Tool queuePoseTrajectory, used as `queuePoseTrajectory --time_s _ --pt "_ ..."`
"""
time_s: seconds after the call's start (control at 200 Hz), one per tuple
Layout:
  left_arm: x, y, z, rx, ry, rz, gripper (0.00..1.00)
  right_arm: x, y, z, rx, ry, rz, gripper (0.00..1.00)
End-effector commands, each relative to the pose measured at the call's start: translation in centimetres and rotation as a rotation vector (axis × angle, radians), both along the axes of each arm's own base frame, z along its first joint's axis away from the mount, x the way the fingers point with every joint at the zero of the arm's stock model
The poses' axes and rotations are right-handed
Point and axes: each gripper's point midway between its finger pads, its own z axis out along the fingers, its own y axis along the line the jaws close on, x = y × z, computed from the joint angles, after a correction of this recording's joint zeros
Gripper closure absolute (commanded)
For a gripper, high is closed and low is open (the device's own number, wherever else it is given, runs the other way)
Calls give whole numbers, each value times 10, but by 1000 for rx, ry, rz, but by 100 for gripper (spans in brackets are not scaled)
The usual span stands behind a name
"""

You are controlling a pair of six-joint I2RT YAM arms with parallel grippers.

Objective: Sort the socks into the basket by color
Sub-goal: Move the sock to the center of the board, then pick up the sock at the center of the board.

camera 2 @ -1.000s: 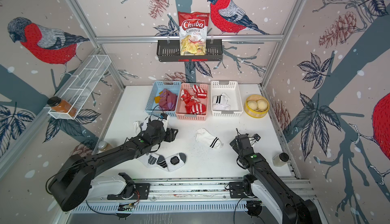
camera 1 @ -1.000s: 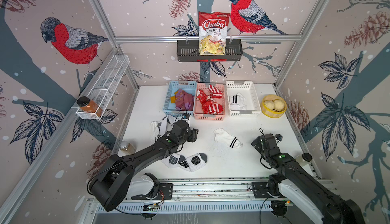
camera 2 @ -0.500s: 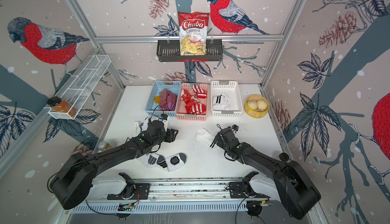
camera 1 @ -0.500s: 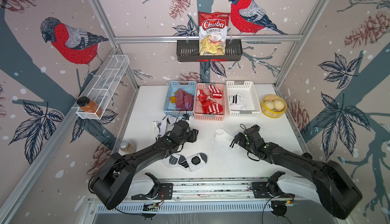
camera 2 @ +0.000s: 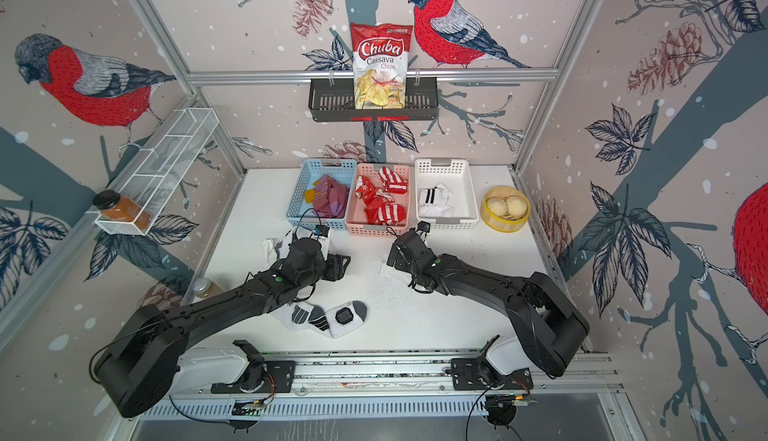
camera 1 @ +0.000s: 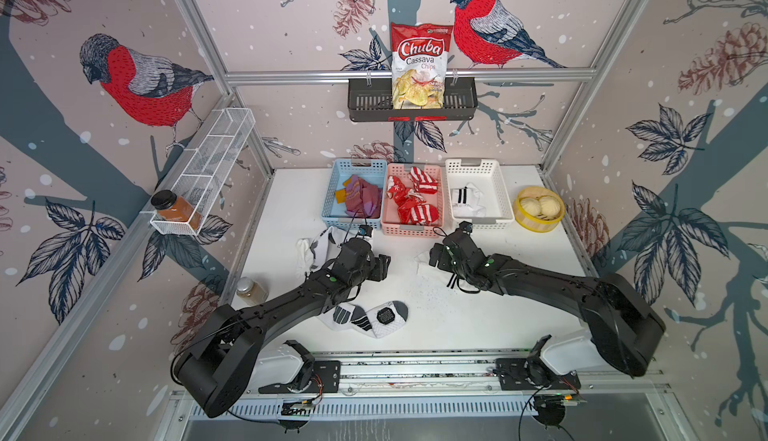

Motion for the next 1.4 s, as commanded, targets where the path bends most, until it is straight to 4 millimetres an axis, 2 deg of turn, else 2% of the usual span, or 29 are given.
queuePoseTrajectory --time_s 0.0,0.08,0.29,0.565,0.961,1.186,1.396 --pt "2 1 2 -4 -10 10 36 -3 -30 -4 -152 0 -67 3" --pt "1 1 2 -3 -8 10 36 -7 -45 -4 -195 3 -102 3" --pt "1 -1 3 -16 -5 8 36 -11 -63 -9 -227 19 -119 7" --pt "-2 -1 1 -21 3 9 36 -6 -69 -32 -256 76 -91 16" --pt "-5 -10 -1 -57 -10 -30 35 -7 -72 -56 -285 123 -76 21" --pt "-5 -15 2 -64 -17 -49 34 -8 -71 -64 -271 144 -61 37" --pt "-3 -23 27 -98 -93 -90 32 -4 -73 -55 -258 122 -61 55"
